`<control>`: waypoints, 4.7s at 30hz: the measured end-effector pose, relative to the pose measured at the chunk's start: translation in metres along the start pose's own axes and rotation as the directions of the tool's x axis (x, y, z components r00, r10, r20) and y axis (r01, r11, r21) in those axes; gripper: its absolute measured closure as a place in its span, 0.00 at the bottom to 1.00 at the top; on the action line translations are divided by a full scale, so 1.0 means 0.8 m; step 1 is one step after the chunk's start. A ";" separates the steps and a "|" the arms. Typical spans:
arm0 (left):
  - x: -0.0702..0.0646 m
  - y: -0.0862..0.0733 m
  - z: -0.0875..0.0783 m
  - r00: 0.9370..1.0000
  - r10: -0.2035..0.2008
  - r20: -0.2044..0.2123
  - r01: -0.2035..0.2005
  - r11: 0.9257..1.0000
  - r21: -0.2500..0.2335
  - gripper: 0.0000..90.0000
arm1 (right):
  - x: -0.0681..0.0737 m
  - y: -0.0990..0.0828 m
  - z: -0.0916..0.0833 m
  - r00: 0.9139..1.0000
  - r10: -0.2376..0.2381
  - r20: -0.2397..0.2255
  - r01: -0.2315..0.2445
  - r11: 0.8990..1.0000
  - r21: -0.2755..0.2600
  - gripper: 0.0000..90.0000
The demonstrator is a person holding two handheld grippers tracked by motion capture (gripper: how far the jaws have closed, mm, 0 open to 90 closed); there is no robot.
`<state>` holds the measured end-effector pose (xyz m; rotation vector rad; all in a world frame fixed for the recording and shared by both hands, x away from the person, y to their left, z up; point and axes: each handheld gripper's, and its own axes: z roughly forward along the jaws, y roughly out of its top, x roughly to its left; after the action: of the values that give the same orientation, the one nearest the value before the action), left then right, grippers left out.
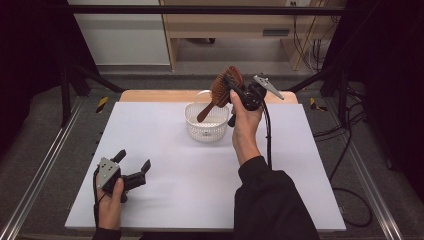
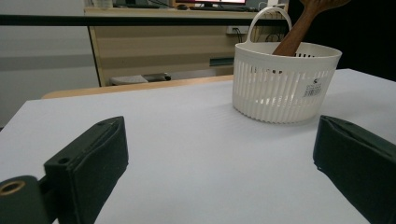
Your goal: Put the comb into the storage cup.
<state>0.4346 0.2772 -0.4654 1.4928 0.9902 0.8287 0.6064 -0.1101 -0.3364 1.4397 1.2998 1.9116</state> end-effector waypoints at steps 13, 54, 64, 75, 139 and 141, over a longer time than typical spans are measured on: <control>0.000 0.000 0.000 1.000 -0.002 0.002 0.002 1.000 0.000 0.02 | -0.005 -0.018 0.002 1.000 -0.005 0.009 0.005 1.000 0.024 0.57; -0.001 0.000 0.000 1.000 0.003 0.009 -0.003 1.000 -0.003 0.02 | -0.018 -0.052 0.010 0.999 0.021 0.024 -0.022 0.999 0.050 0.57; -0.002 0.000 0.000 1.000 0.002 0.011 -0.002 1.000 -0.004 0.02 | -0.018 -0.058 0.012 0.999 0.030 0.019 -0.030 0.998 0.051 0.57; -0.002 0.000 0.000 1.000 0.006 0.014 -0.006 1.000 -0.003 0.02 | -0.018 -0.063 0.014 0.999 0.028 0.016 -0.029 0.998 0.054 0.57; -0.005 0.000 0.001 1.000 0.010 0.027 -0.010 1.000 -0.003 0.02 | -0.023 -0.075 0.017 1.000 0.025 0.003 -0.025 0.996 0.085 0.55; -0.004 0.000 0.001 1.000 0.010 0.027 -0.010 1.000 -0.003 0.02 | -0.025 -0.074 0.017 1.000 0.019 0.002 -0.020 0.996 0.089 0.55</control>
<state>0.4340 0.2736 -0.4653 1.5043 0.9616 0.8144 0.6141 -0.0912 -0.3969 1.5017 1.3906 1.8863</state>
